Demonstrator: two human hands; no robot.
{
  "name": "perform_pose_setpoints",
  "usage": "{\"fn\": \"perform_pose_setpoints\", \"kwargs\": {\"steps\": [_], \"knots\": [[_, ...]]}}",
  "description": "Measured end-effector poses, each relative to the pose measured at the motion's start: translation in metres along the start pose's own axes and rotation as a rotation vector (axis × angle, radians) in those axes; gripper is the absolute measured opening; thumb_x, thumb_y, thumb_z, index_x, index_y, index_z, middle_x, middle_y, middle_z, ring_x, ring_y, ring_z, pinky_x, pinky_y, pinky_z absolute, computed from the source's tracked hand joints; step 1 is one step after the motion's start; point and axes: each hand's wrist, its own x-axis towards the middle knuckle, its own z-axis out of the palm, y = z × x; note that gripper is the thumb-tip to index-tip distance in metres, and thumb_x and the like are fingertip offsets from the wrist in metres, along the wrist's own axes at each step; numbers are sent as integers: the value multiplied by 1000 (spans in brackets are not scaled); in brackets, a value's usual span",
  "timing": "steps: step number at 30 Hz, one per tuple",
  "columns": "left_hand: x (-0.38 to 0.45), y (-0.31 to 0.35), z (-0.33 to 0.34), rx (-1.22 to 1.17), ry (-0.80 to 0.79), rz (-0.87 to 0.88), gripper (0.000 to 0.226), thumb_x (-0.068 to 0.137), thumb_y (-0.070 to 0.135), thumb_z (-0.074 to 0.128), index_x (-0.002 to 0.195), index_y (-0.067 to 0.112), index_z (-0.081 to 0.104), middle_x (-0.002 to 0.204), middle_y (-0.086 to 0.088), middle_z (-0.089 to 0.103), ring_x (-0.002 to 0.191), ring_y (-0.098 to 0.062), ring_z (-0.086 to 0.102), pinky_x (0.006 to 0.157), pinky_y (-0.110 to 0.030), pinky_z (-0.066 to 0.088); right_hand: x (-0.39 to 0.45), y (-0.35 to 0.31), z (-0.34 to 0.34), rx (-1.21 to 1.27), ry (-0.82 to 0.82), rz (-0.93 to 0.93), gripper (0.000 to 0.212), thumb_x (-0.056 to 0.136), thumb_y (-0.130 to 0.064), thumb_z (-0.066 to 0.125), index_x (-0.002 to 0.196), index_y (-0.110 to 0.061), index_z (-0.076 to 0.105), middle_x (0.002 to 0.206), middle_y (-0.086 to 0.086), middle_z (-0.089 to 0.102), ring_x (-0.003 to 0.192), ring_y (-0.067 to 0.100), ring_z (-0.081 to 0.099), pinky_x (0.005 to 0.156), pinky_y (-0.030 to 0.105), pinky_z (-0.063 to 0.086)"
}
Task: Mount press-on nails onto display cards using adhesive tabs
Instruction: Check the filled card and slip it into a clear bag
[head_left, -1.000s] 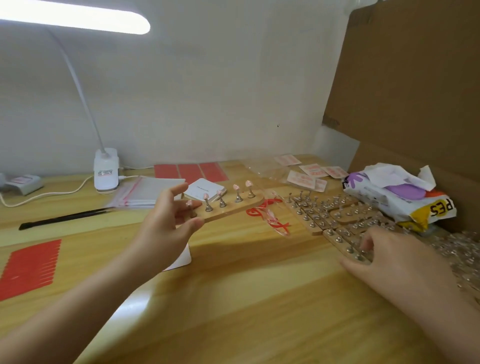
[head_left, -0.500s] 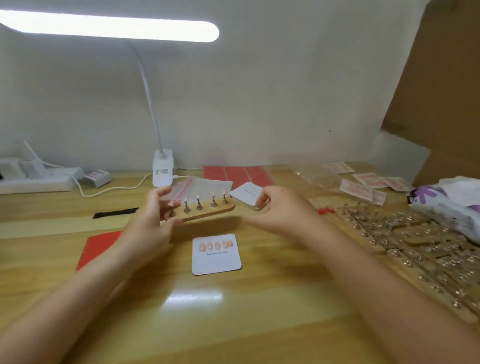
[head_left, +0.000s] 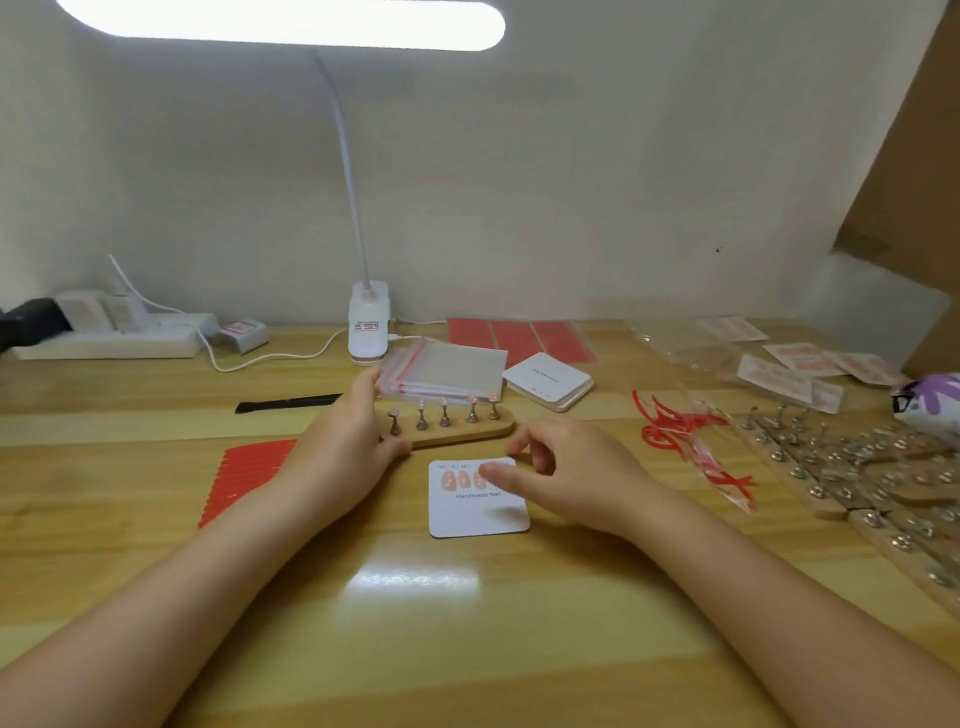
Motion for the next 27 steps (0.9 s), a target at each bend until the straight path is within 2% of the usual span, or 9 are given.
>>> {"fn": "perform_pose_setpoints", "kwargs": {"steps": [3,5,7,10,12,14,18,23,27], "knots": [[3,1,-27,215,-13,-5,70,83,37,72,142,19,39,140,-3,51,129,-23,47,106,-38,39,-1,3,3,33,27,5,48,77,-76,40,89,-36,64,77,-11,56,71,6,51,56,27,37],[5,0,-53,421,-90,-97,64,80,46,73,133,20,49,129,-2,58,117,-23,54,97,-39,46,-1,3,5,21,53,-3,47,79,-74,39,88,-35,64,75,-11,55,71,6,50,56,27,33],[3,-3,-77,577,-245,-241,74,72,56,76,131,20,50,122,0,60,108,-21,57,91,-35,49,-1,2,8,6,78,-17,48,79,-73,38,89,-34,64,75,-12,52,75,5,49,57,26,31],[-4,-19,-100,662,-489,-382,112,50,69,80,143,23,37,140,2,50,123,-20,50,97,-32,45,0,-1,9,-26,69,-43,47,84,-69,36,102,-35,64,84,-16,52,88,7,47,64,23,32],[-6,-29,-106,630,-619,-410,141,33,74,79,152,29,18,153,3,35,131,-21,45,106,-35,40,1,-4,10,-74,4,-40,46,90,-63,34,121,-40,58,102,-13,55,105,12,46,79,28,38],[-7,-34,-105,613,-711,-395,147,32,74,78,153,33,7,157,5,23,129,-20,46,108,-36,39,2,-6,10,-126,-53,-33,44,95,-59,31,131,-44,50,117,-6,54,118,16,42,94,34,37],[-5,-43,-99,647,-725,-319,130,49,71,80,153,36,9,155,11,19,135,-18,37,110,-34,35,5,-13,11,-211,-104,-23,45,97,-57,26,137,-46,44,125,-4,52,124,19,41,99,38,35],[-3,-46,-101,573,-669,-283,114,54,64,83,149,35,27,147,12,36,130,-15,41,106,-31,37,5,-14,13,-241,-57,-17,49,95,-59,23,138,-44,42,121,-2,55,121,21,45,95,37,36],[-3,-39,-104,544,-552,-204,69,65,51,83,125,30,55,115,11,60,100,-11,58,79,-23,50,2,-13,13,-159,33,-21,50,95,-58,26,137,-40,46,122,-9,57,119,16,48,91,34,38]]}}
